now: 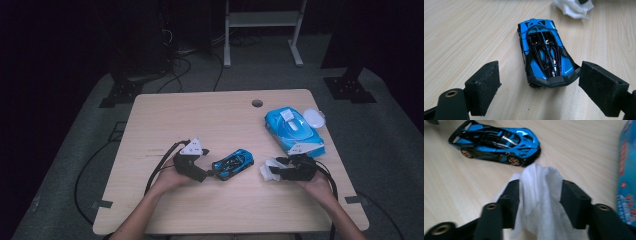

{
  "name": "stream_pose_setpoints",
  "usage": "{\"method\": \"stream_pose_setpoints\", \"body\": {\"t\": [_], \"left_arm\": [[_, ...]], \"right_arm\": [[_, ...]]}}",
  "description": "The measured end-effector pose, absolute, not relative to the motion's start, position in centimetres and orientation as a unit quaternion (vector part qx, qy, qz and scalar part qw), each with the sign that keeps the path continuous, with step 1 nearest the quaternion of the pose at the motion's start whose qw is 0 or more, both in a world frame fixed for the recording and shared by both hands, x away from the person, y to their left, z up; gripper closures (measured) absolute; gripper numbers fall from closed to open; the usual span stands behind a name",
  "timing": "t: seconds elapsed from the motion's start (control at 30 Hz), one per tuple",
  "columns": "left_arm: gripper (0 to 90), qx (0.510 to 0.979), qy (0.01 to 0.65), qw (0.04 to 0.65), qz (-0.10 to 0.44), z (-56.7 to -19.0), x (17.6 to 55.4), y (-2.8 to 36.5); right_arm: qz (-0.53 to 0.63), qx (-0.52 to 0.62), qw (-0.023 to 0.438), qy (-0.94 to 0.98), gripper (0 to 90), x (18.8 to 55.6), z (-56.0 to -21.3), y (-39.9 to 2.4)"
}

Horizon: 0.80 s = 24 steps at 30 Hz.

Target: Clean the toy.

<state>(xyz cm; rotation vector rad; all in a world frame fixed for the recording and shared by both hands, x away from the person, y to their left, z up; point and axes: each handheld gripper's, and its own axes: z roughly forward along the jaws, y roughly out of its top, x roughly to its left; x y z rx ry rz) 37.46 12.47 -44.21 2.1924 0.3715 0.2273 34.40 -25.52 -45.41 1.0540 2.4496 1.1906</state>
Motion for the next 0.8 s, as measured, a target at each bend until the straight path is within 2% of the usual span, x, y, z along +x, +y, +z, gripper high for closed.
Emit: {"method": "stream_pose_setpoints", "body": {"t": [0.17, 0.8], "left_arm": [[16.3, 0.884, 0.147, 0.435, 0.092, -44.2, 37.4, 12.5], [15.4, 0.878, 0.157, 0.442, 0.095, -43.8, 37.4, 13.1]], "right_arm": [[0.413, 0.353, 0.1, 0.833, 43.9, 34.2, -45.3, -25.9], [0.448, 0.356, 0.112, 0.812, 42.4, 32.0, -43.8, -29.6]]}}
